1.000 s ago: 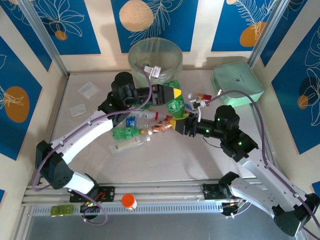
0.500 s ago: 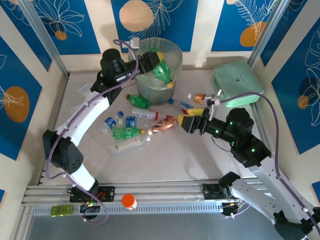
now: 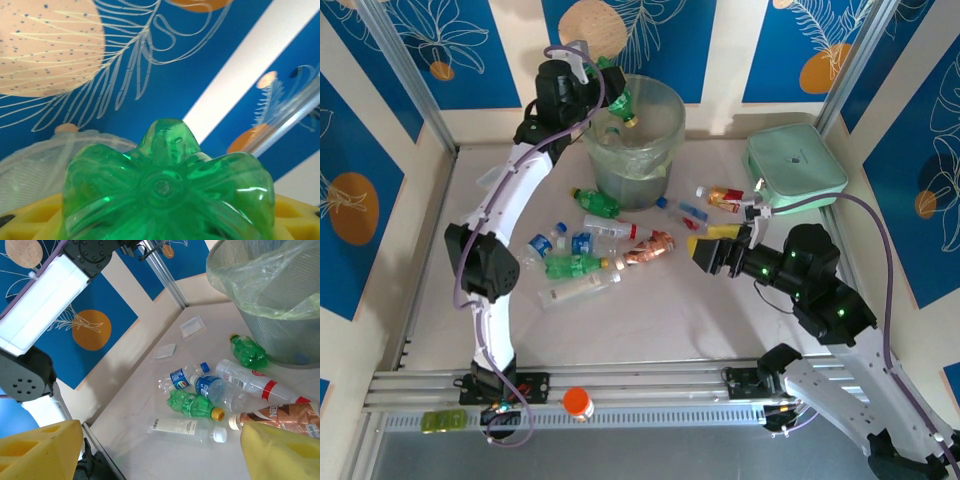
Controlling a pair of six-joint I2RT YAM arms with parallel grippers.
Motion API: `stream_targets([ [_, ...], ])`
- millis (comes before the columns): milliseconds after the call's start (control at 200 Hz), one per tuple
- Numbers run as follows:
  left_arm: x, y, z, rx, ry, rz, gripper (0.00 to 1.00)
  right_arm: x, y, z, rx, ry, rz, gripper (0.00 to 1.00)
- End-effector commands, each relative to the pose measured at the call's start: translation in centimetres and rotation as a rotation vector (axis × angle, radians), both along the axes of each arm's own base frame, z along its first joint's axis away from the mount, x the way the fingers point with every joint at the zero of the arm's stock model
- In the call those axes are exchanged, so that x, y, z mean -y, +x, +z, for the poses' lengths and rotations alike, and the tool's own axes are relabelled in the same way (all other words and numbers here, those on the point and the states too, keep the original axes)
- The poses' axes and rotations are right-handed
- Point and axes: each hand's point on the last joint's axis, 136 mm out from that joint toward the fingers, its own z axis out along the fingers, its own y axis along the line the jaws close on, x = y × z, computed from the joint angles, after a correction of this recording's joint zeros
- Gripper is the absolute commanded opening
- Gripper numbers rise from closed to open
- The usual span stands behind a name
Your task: Put the plastic bottles in the bin
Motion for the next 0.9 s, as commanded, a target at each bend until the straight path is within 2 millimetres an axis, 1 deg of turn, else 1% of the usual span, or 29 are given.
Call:
stream_targets([
  [0, -0.1, 1.7, -3.3, -0.018, 0.147, 0.048, 0.53, 0.8, -0.4, 0.8, 0.011, -0.006, -0.029, 0.82],
  [110, 0.5, 2.3, -5.1, -0.025, 0.211, 0.05, 0.55, 1.1, -0.5, 0.3, -0.002, -0.016, -0.035, 0.82],
  [300, 2.4, 2.3, -8.4, -0.057, 0.295, 0.004, 0.59, 1.0, -0.4, -0.4, -0.018, -0.02, -0.036, 0.82],
  [390, 3.3, 2.1, -9.8, -0.075, 0.327, -0.023, 0.64, 0.9, -0.3, -0.5, -0.016, -0.021, -0.034, 0.82],
  [475, 3.8, 1.9, -10.6, -0.085, 0.348, -0.04, 0.73, 0.8, -0.2, -0.6, -0.016, -0.026, -0.035, 0.82],
  [585, 3.5, 1.7, -10.1, -0.081, 0.352, -0.027, 0.83, 0.8, -0.1, -0.5, -0.012, -0.026, -0.034, 0.83],
  [695, 3.0, 1.4, -8.2, -0.048, 0.35, -0.009, 0.91, 0.7, -0.1, -0.3, -0.007, -0.029, -0.028, 0.82],
  [790, 2.8, 0.8, -6.6, -0.027, 0.346, -0.01, 0.91, 0.8, -0.1, -0.1, 0.002, -0.035, -0.032, 0.82],
  [895, 2.5, -0.4, -4.1, 0.0, 0.326, -0.017, 0.91, 0.9, 0.2, 0.0, 0.005, -0.051, -0.043, 0.81],
])
